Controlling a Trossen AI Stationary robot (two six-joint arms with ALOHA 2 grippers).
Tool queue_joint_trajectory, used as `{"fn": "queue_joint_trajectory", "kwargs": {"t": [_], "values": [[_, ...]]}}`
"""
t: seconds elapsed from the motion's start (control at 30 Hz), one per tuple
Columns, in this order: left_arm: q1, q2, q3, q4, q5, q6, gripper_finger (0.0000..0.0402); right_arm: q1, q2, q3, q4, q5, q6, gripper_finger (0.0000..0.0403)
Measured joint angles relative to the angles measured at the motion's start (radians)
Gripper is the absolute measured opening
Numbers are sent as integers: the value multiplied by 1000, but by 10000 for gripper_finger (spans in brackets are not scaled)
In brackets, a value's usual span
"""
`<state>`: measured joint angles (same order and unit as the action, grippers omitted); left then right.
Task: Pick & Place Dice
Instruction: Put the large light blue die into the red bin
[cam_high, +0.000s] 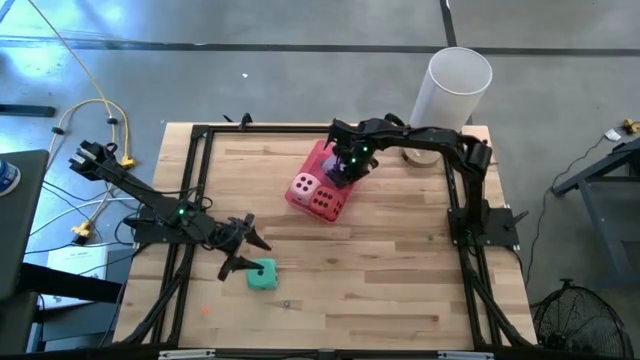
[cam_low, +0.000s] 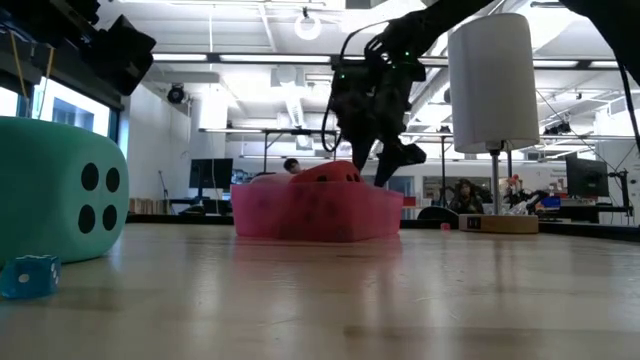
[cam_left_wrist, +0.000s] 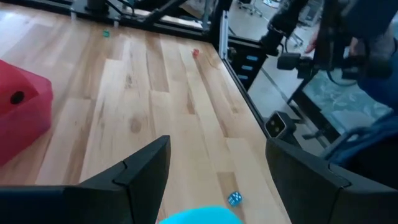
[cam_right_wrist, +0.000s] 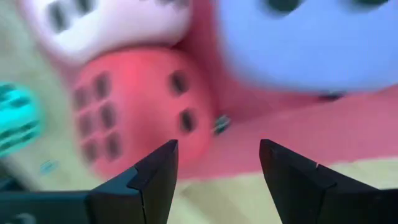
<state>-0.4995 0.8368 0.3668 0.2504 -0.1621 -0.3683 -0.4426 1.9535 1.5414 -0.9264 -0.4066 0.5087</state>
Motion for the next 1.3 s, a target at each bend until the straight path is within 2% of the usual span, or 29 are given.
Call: {"fn": "queue_joint_trajectory", "kwargs": {"t": [0.1, 0.3, 0.4, 0.53, 0.63, 0.8, 0.93, 1.0, 1.13, 1.2, 1.3], "values": [[-1, 10, 0, -1, 7, 0, 257, -11, -25, 0, 26, -45, 51, 216], [-21, 66, 0, 4, 8, 0, 257, 39, -136, 0, 28, 184, 67, 216], [-46, 113, 0, 49, 14, -45, 257, 132, -198, 0, 32, 367, 78, 216], [-79, 186, 5, 137, -14, -44, 257, 310, -239, 0, 52, 732, 172, 217], [-99, 232, 41, 143, -30, -54, 257, 443, -239, 0, 49, 944, 199, 216], [-102, 285, 161, 33, -32, -128, 257, 641, -206, -12, 63, 1204, 236, 217], [-121, 351, 301, -39, -35, -94, 257, 765, -180, -43, 103, 1375, 305, 216], [-145, 398, 364, -46, -37, -13, 257, 808, -180, -43, 109, 1423, 303, 217], [-206, 479, 445, -56, -95, 166, 257, 868, -181, -43, 108, 1370, 358, 217], [-239, 507, 459, -66, -165, 226, 257, 897, -181, -43, 110, 1365, 382, 217], [-290, 544, 465, -123, -343, 238, 257, 934, -181, -43, 120, 1360, 363, 217]]}}
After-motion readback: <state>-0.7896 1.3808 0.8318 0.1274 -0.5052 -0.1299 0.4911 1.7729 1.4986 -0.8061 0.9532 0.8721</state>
